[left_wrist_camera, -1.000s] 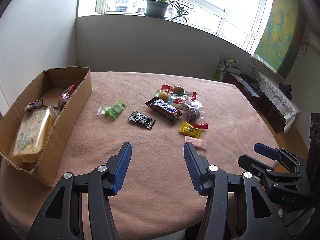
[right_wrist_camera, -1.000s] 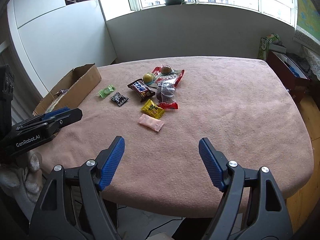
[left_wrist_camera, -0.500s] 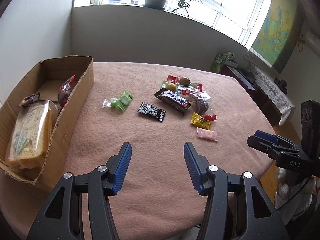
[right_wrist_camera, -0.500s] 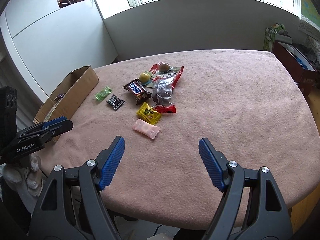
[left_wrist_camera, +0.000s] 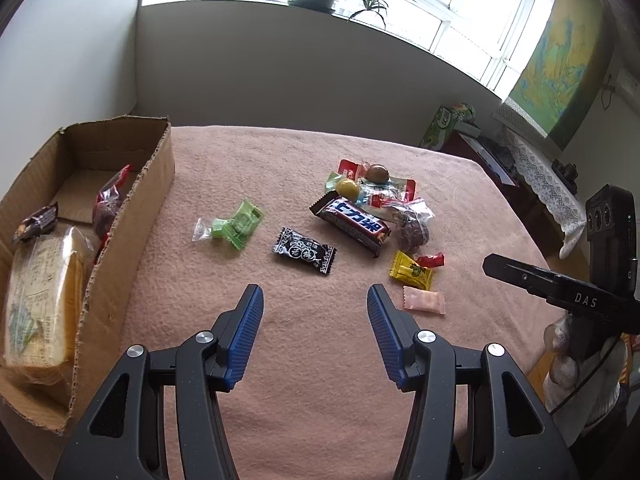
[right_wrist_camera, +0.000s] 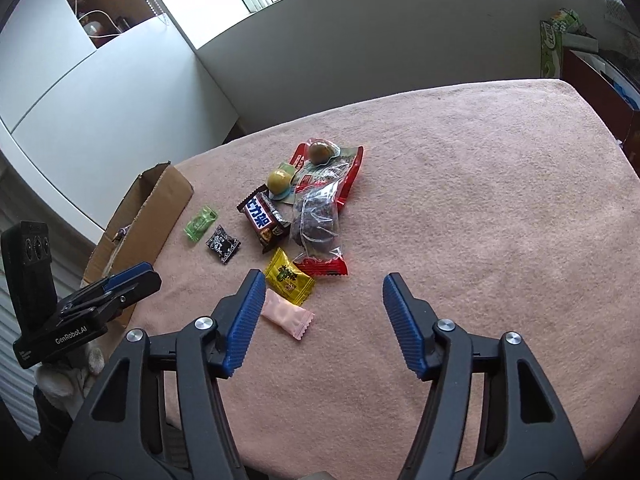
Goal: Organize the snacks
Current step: 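Grasp the blue-and-white chocolate bar with the left gripper while the right grasps the clear snack bag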
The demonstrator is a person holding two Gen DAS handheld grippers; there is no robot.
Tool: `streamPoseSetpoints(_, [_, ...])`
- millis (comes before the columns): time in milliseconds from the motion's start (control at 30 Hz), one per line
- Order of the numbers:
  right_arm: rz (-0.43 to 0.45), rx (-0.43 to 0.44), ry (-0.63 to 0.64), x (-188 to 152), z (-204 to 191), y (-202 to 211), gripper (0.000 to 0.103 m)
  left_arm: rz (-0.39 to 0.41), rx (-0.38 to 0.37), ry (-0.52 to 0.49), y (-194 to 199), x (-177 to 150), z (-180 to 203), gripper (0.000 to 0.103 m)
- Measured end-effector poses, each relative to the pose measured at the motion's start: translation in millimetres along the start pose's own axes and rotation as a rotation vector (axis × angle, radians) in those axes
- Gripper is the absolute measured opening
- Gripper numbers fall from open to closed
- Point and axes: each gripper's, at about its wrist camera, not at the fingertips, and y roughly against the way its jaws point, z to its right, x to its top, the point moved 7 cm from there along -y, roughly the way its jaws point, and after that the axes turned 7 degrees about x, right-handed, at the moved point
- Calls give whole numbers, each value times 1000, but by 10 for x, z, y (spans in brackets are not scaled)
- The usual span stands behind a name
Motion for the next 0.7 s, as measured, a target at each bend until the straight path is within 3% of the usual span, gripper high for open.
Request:
streamPoseSetpoints(167, [-27,20,-21,177,31,-204,64,-44,-43,63,-230,105,142,53])
streamPoseSetpoints(300, [-41,28,-7,246,-47,-369,64,-61,-21,78,-376,245,214,53])
streamPoseSetpoints(367, [-55,11,16,243,-89,-454,64,-69,3,99,-457,326,198,53])
streamPoseSetpoints(533, [-75,-39,68,227,-131,-607,64,-114,-19,175,-665,484,191,53])
streamPoseSetpoints(700, [-88,-64,90,217,-125,-674,64,-161,11,169,-862,560,238,53])
